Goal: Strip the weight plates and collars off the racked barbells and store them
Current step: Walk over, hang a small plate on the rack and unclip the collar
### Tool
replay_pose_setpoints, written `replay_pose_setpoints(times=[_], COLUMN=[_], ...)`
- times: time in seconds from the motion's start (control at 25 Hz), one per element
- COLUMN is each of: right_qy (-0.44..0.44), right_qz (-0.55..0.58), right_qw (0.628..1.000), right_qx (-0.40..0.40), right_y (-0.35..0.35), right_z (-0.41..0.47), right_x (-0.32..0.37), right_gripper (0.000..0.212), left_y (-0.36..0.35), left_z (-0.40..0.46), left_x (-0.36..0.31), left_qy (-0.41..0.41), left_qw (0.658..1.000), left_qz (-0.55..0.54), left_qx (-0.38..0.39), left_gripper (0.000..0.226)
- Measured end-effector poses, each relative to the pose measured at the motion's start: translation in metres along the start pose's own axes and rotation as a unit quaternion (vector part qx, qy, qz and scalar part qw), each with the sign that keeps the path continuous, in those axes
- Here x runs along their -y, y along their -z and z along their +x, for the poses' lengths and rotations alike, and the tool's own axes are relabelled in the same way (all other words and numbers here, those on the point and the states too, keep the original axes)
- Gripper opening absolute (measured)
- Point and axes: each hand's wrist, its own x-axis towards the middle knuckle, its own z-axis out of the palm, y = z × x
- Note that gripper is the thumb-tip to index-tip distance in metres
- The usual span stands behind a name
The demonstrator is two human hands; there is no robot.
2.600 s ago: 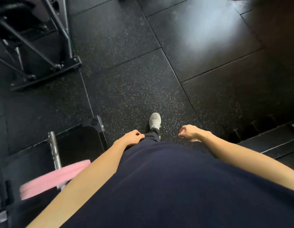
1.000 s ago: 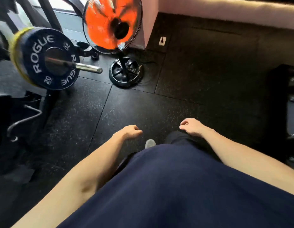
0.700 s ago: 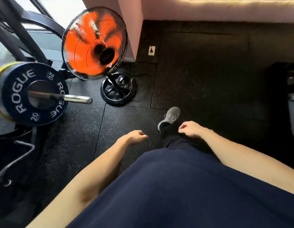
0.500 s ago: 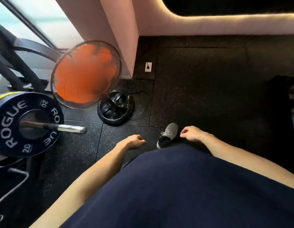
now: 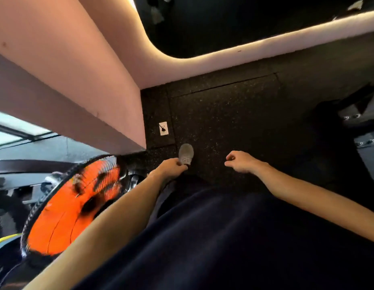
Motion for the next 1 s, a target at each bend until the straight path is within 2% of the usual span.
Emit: replay_pose_setpoints(times=[0.28,0.48,0.72,1.0], right_qy=[-0.09,-0.168,-0.232,-0.312], right_qz=[0.132,0.276,0.42,0.517], right_qw=[0.985,0.938,0.852,0.752], right_qx=[-0.062,-0.129,-0.21,-0.265], right_y=[0.091,0.137,0.151,0.11], right_z=[0.082,0.097,0.07,0.017], right_x=[0.033,0.042,0.014,-0.02], right_gripper=[0.04,0.041,0.04,0.042], left_y=[0.143,0.203,0.188,0.14], left_z=[0.151,0.218,0.241,0.208], left_x=[-0.095,-0.179,-0.273,-0.356], left_qy=[-0.089,-0.149,-0.244,-0.361], left_qw=[0.984,0.947,0.875,0.807], left_qz=[0.144,0.246,0.371,0.414], left_qx=[0.059,0.142,0.192,0.217], left_gripper=[0.043,0.045,0.044,0.048])
